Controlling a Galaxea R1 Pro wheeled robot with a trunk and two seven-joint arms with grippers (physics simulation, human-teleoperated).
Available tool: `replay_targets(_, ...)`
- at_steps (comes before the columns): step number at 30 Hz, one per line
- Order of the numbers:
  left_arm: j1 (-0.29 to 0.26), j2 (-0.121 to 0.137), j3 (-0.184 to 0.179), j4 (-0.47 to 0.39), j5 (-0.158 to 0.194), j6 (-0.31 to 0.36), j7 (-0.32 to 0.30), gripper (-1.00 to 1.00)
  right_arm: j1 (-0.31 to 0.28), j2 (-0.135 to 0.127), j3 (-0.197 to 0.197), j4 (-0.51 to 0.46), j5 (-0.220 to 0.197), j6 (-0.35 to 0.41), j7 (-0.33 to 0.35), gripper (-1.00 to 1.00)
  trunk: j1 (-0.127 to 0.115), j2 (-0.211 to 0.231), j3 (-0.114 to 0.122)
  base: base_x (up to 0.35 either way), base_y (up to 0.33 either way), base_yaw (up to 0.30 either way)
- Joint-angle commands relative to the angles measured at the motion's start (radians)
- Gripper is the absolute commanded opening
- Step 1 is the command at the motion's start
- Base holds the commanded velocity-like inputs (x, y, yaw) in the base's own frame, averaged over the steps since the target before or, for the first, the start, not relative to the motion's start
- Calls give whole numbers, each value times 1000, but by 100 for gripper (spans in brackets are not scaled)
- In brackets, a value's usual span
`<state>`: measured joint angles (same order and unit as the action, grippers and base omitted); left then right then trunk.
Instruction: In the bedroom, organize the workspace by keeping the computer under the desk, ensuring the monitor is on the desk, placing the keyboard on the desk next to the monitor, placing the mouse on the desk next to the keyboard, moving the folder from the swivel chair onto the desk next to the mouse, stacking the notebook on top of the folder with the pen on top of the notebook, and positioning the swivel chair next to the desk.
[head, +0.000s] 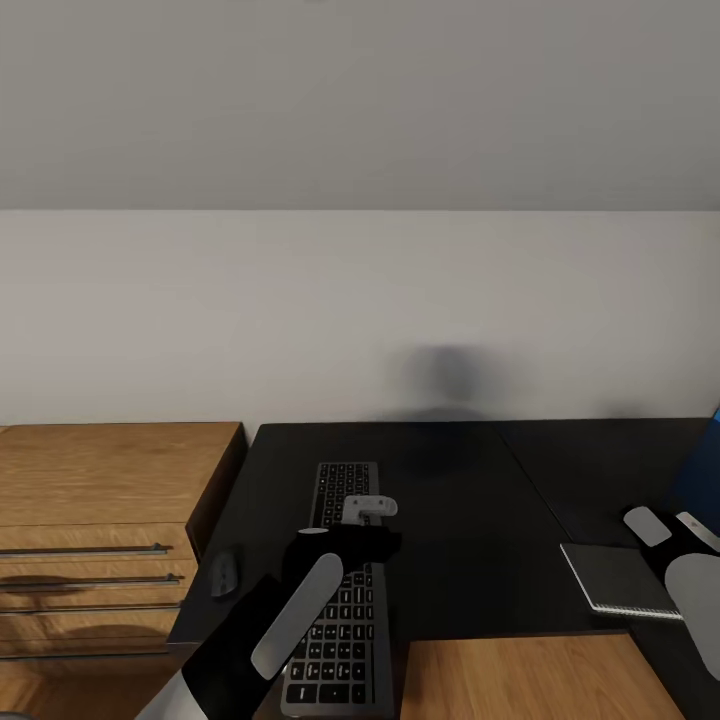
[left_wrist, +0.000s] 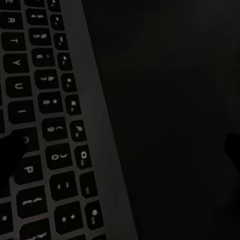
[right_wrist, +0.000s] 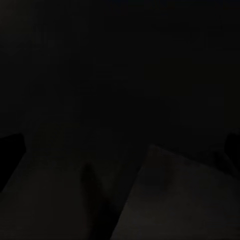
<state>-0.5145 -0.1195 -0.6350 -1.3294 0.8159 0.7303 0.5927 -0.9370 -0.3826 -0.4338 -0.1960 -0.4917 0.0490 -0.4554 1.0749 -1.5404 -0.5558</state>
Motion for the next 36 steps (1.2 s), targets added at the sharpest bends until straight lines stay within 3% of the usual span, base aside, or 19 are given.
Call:
replay_targets(1,-1,0,-1,-1,11,0,10,100,0,0,4,-2,-5,5,-5,100,0,-1,-1,0,0,0)
replay_targets(36,-1,0,-3,4,12,0,11,100,0,12,4,0,-3,2,-3,100,0,-1,-1,-60,66,0)
